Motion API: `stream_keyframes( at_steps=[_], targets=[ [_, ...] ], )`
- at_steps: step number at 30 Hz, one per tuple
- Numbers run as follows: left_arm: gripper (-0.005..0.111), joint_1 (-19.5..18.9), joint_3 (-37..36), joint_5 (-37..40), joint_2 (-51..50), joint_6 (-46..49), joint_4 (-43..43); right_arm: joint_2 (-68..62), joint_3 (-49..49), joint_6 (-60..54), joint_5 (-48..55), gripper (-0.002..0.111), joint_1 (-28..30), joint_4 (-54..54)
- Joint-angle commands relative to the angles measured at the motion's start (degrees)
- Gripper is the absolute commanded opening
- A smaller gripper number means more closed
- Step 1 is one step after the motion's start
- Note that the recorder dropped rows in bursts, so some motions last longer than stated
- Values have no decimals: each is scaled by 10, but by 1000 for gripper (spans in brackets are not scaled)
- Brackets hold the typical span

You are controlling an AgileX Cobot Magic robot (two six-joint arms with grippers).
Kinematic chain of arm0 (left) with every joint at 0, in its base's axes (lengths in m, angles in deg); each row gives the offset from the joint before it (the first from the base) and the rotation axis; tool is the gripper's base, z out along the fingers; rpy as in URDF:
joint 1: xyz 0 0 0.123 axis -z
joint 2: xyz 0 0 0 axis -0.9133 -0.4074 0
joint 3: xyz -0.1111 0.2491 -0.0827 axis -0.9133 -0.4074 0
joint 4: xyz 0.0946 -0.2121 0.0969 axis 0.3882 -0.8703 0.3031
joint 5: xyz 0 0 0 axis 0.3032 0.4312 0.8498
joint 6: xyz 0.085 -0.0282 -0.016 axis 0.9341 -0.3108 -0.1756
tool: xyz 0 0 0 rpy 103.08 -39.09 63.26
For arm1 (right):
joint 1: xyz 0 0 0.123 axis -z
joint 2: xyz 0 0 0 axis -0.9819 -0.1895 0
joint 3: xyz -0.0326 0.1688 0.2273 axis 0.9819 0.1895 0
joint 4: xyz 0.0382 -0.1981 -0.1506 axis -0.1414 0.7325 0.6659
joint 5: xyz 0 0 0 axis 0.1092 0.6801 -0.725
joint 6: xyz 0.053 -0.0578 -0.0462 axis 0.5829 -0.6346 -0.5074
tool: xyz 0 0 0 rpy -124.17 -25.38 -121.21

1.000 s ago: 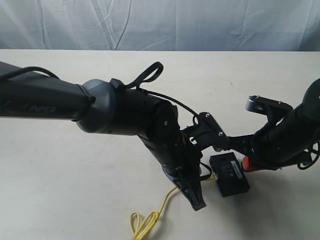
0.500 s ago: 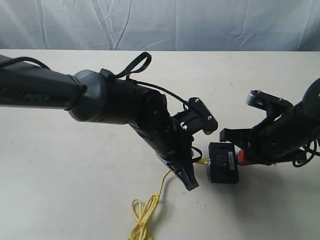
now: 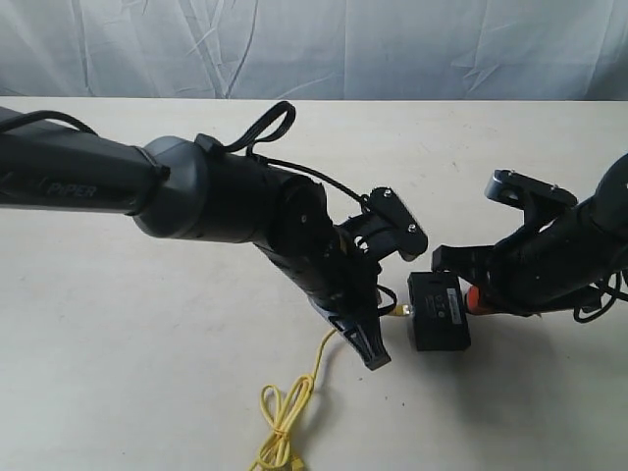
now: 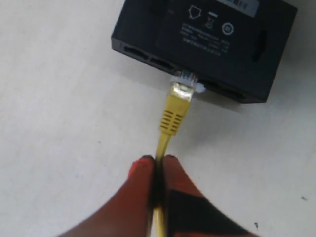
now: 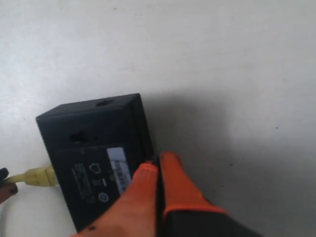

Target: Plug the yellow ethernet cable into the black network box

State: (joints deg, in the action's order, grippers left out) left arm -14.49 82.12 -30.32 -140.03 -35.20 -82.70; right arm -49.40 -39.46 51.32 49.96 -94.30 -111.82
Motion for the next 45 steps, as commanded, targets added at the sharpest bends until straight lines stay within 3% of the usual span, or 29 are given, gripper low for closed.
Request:
stream_keyframes(
  at_steps=[1, 5, 7, 9, 11, 14, 19, 23, 28, 33, 45],
  targets=[
    [19, 0, 2, -19, 8, 0, -14, -1, -1, -6, -1, -1, -2, -8],
    [31, 0, 2, -19, 8, 0, -7, -1, -1, -7, 0, -1, -2, -5],
    [29, -5, 2, -9, 19, -13, 42, 12, -1, -3, 4, -1, -1, 30],
    [18, -30, 2, 28, 49, -106, 109, 48, -1, 22, 18, -1, -1, 71],
    [1, -73, 2, 93, 99, -219, 180, 103, -1, 23, 38, -1, -1, 113],
    [0, -159, -6, 206, 201, -379, 269, 230, -1, 23, 89, -1, -1, 194],
    [0, -220, -107, 195, 448, -437, 295, 476, -1, 23, 133, -1, -2, 252],
    [0, -222, -225, 119, 662, -464, 296, 693, -1, 22, 140, -1, -2, 288],
    [0, -222, -389, -13, 879, -515, 403, 891, 67, 22, 122, -1, -2, 311],
    [0, -222, -430, -9, 935, -515, 432, 934, 148, 22, 72, -1, -2, 300],
    [0, -222, -431, 5, 946, -515, 436, 937, 157, 22, 124, -1, -2, 299]
  ],
)
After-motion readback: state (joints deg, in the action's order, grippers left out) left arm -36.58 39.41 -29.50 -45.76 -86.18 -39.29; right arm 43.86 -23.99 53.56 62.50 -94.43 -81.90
